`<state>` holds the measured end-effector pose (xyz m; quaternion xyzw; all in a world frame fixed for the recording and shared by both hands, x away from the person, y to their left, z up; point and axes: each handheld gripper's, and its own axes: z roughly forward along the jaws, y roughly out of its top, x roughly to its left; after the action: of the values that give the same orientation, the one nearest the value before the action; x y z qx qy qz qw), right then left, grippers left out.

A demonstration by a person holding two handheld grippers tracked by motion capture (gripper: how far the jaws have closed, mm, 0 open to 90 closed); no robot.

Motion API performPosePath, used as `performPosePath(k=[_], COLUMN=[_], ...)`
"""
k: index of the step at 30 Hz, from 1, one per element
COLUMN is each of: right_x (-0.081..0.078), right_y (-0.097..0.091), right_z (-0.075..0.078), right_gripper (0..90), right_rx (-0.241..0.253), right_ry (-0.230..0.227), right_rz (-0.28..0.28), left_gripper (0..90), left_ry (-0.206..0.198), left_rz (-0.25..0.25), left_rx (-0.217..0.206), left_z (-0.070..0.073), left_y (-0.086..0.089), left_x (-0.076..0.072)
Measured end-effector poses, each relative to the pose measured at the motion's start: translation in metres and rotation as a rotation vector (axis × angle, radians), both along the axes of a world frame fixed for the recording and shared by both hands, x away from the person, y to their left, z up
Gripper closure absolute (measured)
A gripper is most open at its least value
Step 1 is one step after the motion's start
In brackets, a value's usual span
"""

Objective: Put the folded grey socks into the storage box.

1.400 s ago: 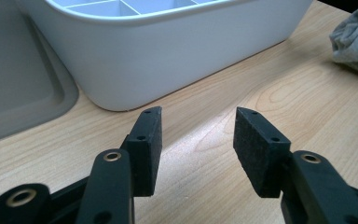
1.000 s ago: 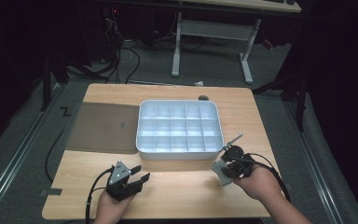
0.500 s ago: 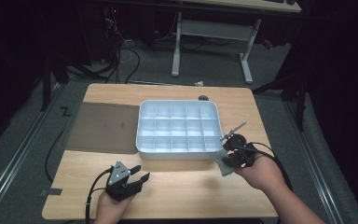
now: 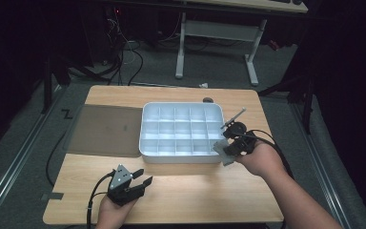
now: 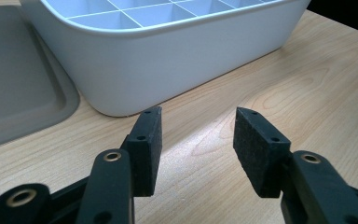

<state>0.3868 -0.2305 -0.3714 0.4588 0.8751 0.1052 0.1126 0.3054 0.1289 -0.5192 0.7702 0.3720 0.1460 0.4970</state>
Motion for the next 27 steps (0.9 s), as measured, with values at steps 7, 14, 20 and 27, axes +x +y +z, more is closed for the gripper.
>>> performPosePath(k=[7, 14, 20, 27], right_x=[0.024, 0.045, 0.061, 0.069], right_y=[0.009, 0.018, 0.023, 0.026], right_z=[0.001, -0.011, -0.026, -0.039], right_gripper=[77.6, 77.5, 77.6, 77.6], right_rx=[-0.019, -0.06, -0.125, -0.175], right_ry=[0.009, 0.033, 0.059, 0.091], right_rz=[0.011, 0.011, 0.012, -0.001], left_gripper=[52.5, 52.5, 52.3, 52.3], left_ry=[0.005, 0.007, 0.003, 0.003], left_rz=[-0.006, 0.0, 0.005, 0.005], left_rx=[0.005, -0.014, -0.016, -0.021], left_z=[-0.002, 0.0, 0.001, 0.001], left_y=[0.002, 0.006, 0.006, 0.006], left_x=[0.001, 0.0, 0.002, 0.003])
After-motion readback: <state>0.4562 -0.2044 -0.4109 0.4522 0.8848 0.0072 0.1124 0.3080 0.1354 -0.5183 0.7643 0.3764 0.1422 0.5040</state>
